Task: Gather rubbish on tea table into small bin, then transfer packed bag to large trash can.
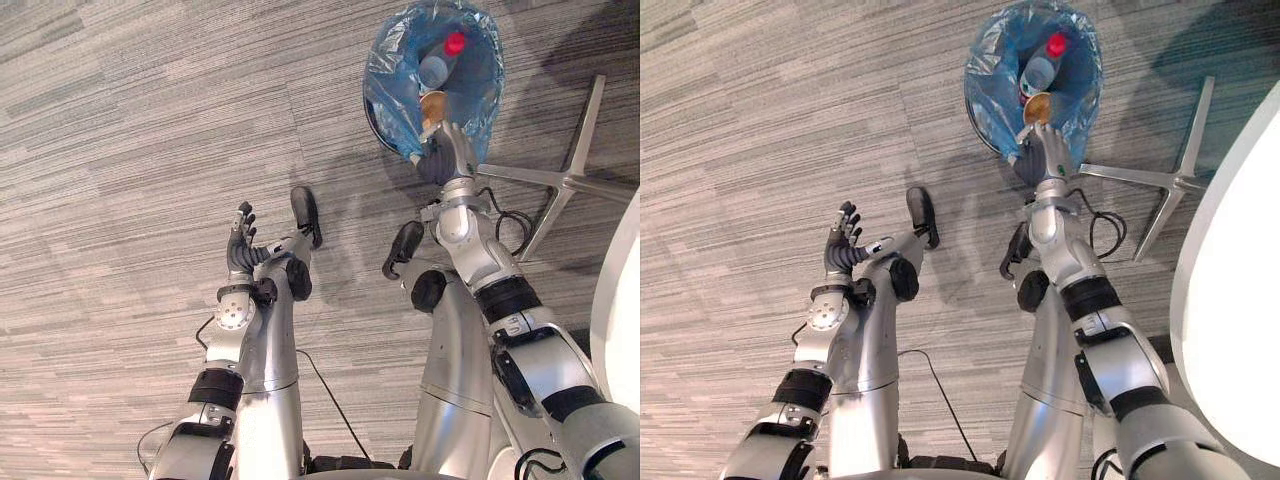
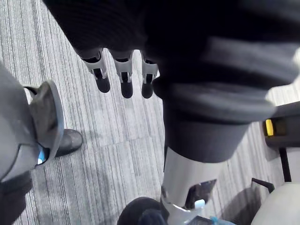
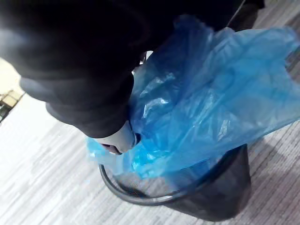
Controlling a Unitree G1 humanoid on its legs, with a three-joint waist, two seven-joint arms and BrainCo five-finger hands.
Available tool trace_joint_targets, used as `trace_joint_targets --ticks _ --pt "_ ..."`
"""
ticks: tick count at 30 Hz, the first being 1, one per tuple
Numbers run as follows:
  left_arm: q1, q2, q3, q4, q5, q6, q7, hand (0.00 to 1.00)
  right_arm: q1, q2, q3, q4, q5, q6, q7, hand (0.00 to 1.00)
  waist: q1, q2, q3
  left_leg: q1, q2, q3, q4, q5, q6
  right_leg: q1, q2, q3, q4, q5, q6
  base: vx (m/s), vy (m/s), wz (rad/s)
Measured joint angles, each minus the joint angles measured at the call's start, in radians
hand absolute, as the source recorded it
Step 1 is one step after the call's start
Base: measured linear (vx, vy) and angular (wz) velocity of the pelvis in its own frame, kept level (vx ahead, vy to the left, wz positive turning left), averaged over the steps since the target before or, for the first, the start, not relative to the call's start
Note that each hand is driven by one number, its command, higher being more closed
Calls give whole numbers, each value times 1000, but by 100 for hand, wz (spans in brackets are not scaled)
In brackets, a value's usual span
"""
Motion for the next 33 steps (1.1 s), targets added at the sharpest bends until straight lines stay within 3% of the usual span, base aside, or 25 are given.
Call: trace_joint_targets --ticks 8,12,15,17,24,33 --pt "29 -12 -2 -2 12 29 -3 0 111 74 -35 -126 130 -28 -5 100 -10 0 0 121 1 -3 -52 15 -9 121 9 -17 -42 2 -2 -36 -18 0" --pt "66 -11 -23 -5 30 32 -6 0 243 116 -40 -243 202 -45 4 100 -13 -4 -2 279 -9 5 -133 19 -17 275 17 -26 -116 4 1 -1 -29 2" --pt "128 -7 -43 -12 33 33 -6 0 348 157 -20 -306 237 -67 11 100 -17 -28 -23 418 -14 25 -223 27 -28 406 27 -32 -200 13 15 58 -64 -4" --pt "170 -3 -62 -12 40 33 -7 0 411 175 1 -337 251 -76 31 100 -17 -40 -41 498 -15 31 -268 38 -35 488 36 -39 -254 29 10 91 -44 -3" --pt "293 -1 -100 14 44 43 -28 0 590 246 39 -378 359 -118 126 100 -41 -88 -140 780 -52 47 -464 67 -40 767 59 -49 -464 62 48 140 -4 0" --pt "380 44 -134 60 83 52 -54 0 708 232 7 -331 431 -121 251 100 -69 -86 -271 1068 -99 61 -758 155 -43 1042 106 -49 -758 156 75 154 26 -6"
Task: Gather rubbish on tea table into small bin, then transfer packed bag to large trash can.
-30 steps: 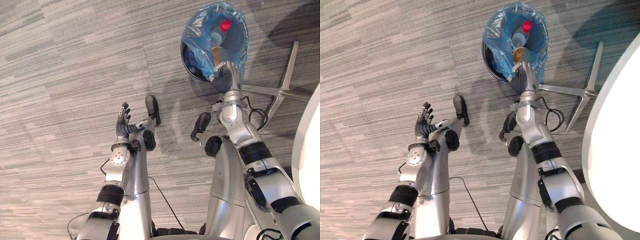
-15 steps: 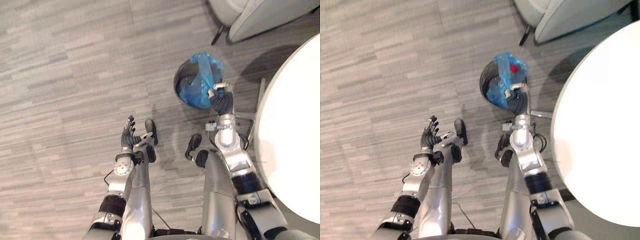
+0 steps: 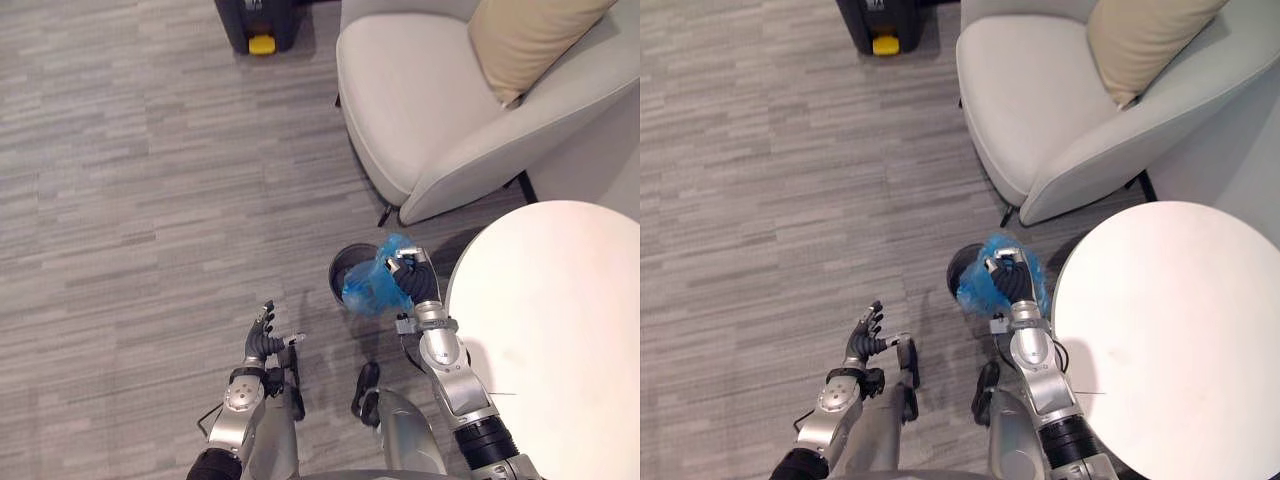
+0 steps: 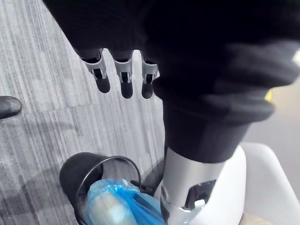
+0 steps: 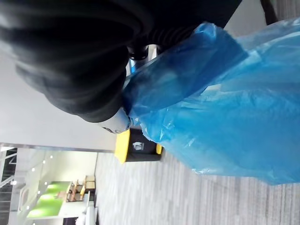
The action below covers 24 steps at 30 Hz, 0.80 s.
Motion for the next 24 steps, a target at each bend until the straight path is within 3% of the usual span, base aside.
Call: trace_joint_targets --ticks 7,18,24 --pt "74 1 2 -52 3 0 -23 0 64 2 -14 0 35 0 61 100 0 29 -90 128 -14 -3 -99 20 -5 125 21 -1 -102 26 12 71 23 -3" --pt "152 2 -6 -231 3 -2 -62 0 86 -2 -29 -7 144 0 134 100 0 44 -106 172 -16 -22 -108 8 -16 174 25 25 -139 44 20 -29 19 -3" --pt "131 34 -80 -345 27 -27 -63 0 85 -52 -10 -15 258 -1 175 100 0 51 -137 181 -4 -18 -108 12 -10 192 35 37 -163 63 11 27 -1 -6"
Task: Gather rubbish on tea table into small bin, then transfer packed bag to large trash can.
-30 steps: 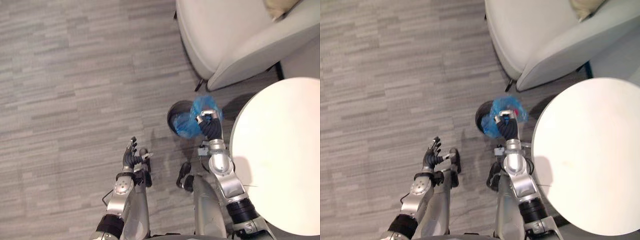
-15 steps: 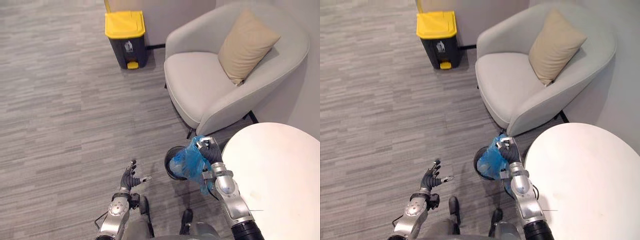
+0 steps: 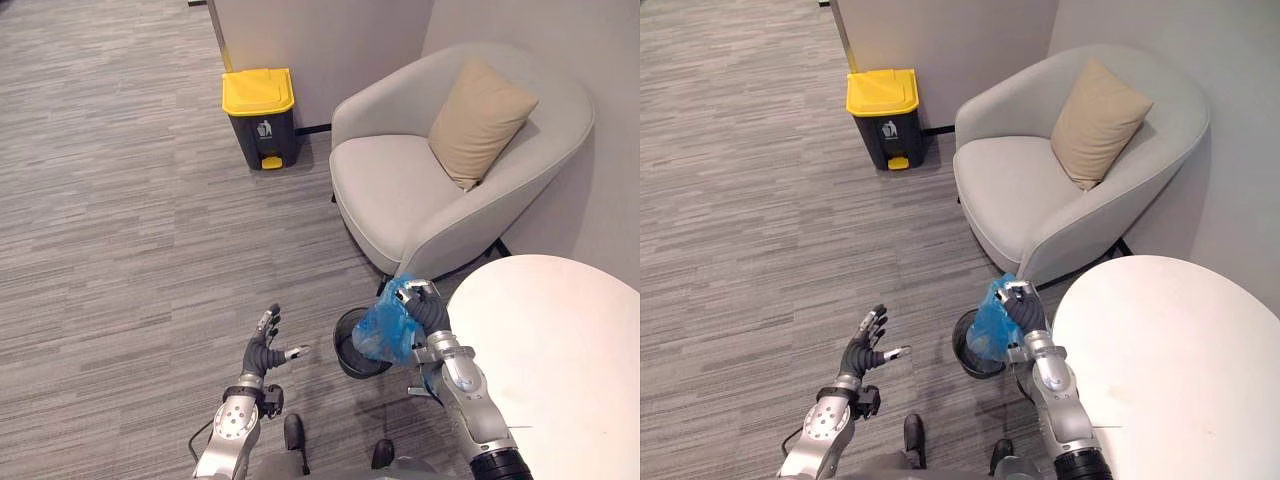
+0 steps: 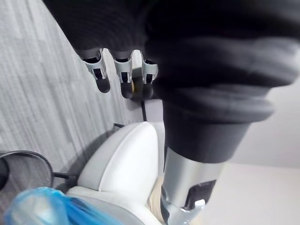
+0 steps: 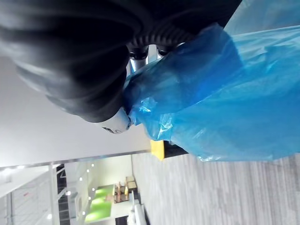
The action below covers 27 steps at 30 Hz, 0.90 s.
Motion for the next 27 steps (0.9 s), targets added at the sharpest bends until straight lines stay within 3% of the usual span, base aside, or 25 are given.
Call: trace_joint_targets --ticks 16,27 --pt "-163 36 -192 -7 10 -15 -87 0 -65 -39 127 -73 298 3 137 100 -28 4 -24 21 19 -1 0 0 -1 12 23 43 -30 27 -11 4 1 -8" --pt "-219 36 -237 -6 105 -15 -85 0 -120 -58 237 -120 386 4 199 100 -38 0 -41 17 22 0 0 2 -3 13 33 47 -43 37 -17 -1 1 -1"
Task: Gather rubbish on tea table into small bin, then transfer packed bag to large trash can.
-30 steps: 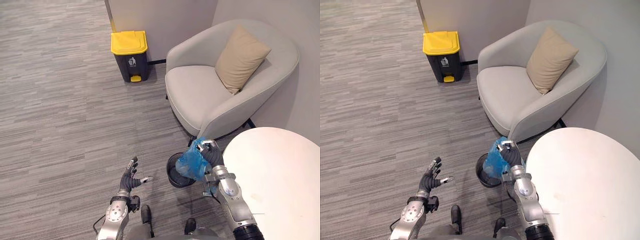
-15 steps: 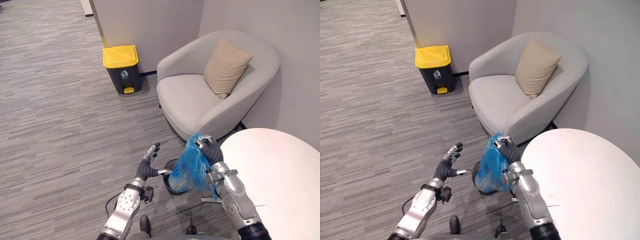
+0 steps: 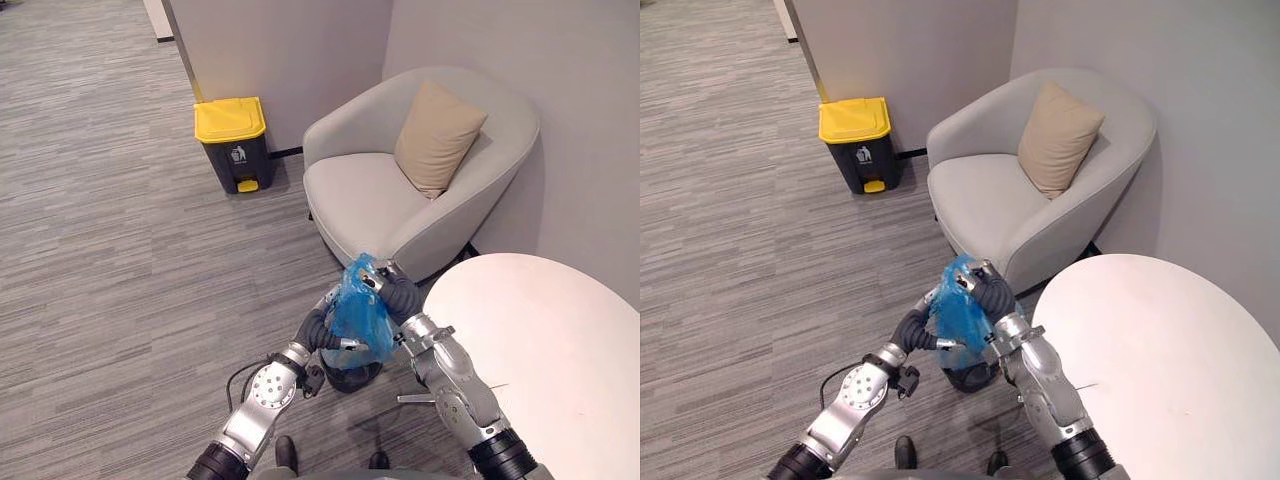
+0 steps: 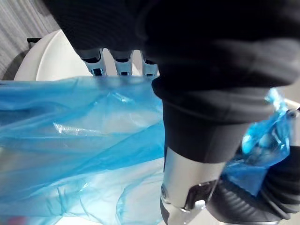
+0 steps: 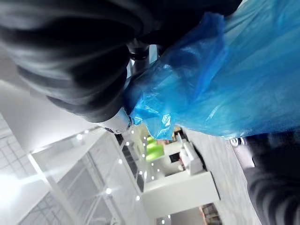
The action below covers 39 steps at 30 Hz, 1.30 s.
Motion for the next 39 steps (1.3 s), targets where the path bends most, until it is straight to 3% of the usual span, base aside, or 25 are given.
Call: trace_joint_targets --ticks 8,25,30,39 --pt "-17 0 0 53 60 0 1 0 -18 0 84 -34 48 2 55 100 -5 -7 -22 0 2 1 0 0 -1 1 2 2 -4 3 -3 0 0 0" --pt "-22 -11 2 141 99 -1 1 0 -92 3 137 -33 65 4 50 100 -2 -21 -32 13 3 8 0 1 -1 14 4 12 -17 14 -1 0 5 -2" --pt "-22 -26 2 156 101 -1 4 0 -93 12 150 -33 66 4 51 100 11 -21 -32 13 4 7 0 1 -1 15 4 13 -17 14 -1 0 0 0" --pt "-32 -43 3 157 141 2 91 0 -154 31 254 -30 91 17 51 100 12 -22 -32 14 4 7 0 1 -2 15 4 13 -17 15 -1 0 0 0"
